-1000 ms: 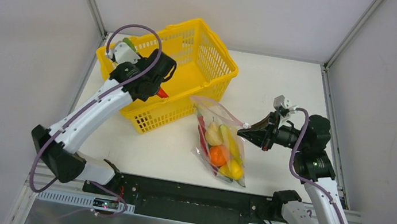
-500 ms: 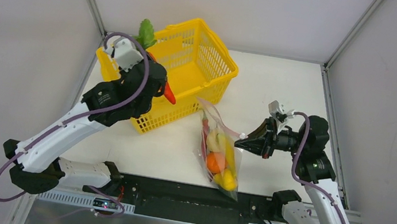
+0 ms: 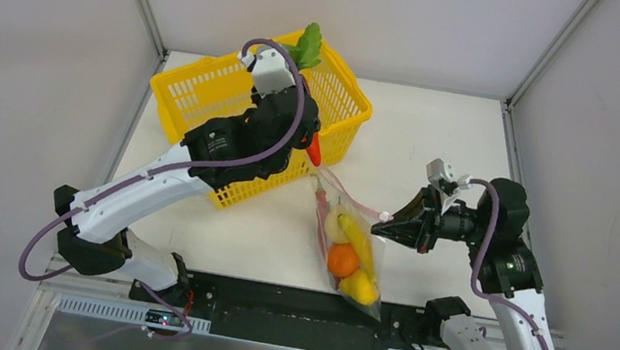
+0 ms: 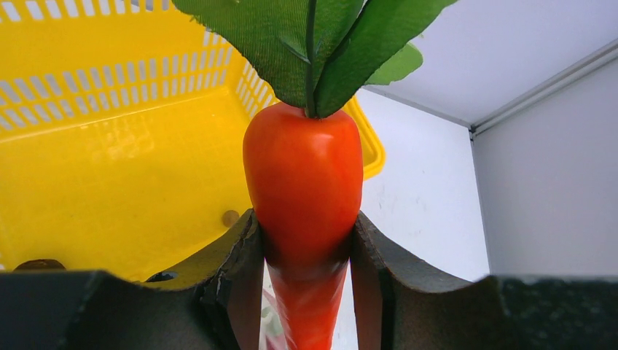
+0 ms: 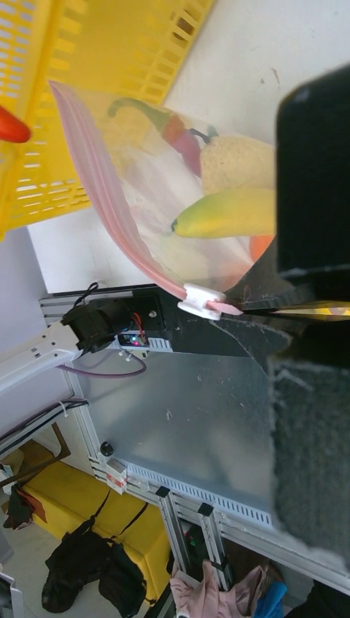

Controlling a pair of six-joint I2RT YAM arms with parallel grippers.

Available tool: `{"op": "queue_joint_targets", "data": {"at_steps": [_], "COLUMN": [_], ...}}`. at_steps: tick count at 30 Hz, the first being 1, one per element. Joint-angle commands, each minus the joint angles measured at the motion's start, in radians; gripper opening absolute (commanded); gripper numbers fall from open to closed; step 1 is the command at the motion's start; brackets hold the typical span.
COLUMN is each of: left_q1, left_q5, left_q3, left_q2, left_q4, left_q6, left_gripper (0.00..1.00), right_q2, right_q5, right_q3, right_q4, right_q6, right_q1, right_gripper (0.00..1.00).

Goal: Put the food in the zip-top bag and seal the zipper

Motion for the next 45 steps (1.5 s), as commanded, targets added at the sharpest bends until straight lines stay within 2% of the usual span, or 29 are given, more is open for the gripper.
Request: {"op": "queue_joint_targets", "data": {"at_steps": [1, 10, 15, 22, 28, 40, 45], "left_q1": [-0.014, -0.041, -0.048, -0.050, -0.065, -0.115, -0.125], "left_q5": [0.024, -0.063, -0.077, -0.048, -0.031, -0.118, -0.126], "left_q3": [0.034, -0.127, -0.126, -0.050, -0.107, -0.164, -0.170], "left_q2": [-0.072, -0.155, -0.100, 0.011, -0.013, -0.088, -0.079], "left_q4": [0.030, 0.145, 0.156, 0.114, 0.109, 0.148, 0.126], "left_q6": [0.037, -0.068, -0.165, -0.208, -0.281, -0.213, -0.209], "left_gripper": [0.11, 0.12, 0.12, 0.13, 0.12, 0.12, 0.12], "right_q2": [0.018, 0.106, 0.116, 0.110, 0.115, 0.149, 0.141], "right_q5": [-0.081, -0.146, -0.144, -0.110, -0.042, 0.015, 0.086], "right_q3": [0.120, 0.122, 0.115, 0.099, 0.097, 0.078, 0.059], "right_q4": [-0.028, -0.025, -0.015, -0.020, -0.056, -0.086, -0.053], "right_q6": [-0.057, -0.101, -0.099, -0.098, -0.126, -0.140, -0.098], "right_q1": [0.006, 0.009, 0.018, 0.023, 0.023, 0.024, 0.026], "right_gripper": [0.00, 0.00, 0.00, 0.00, 0.00, 0.00, 0.00]}}
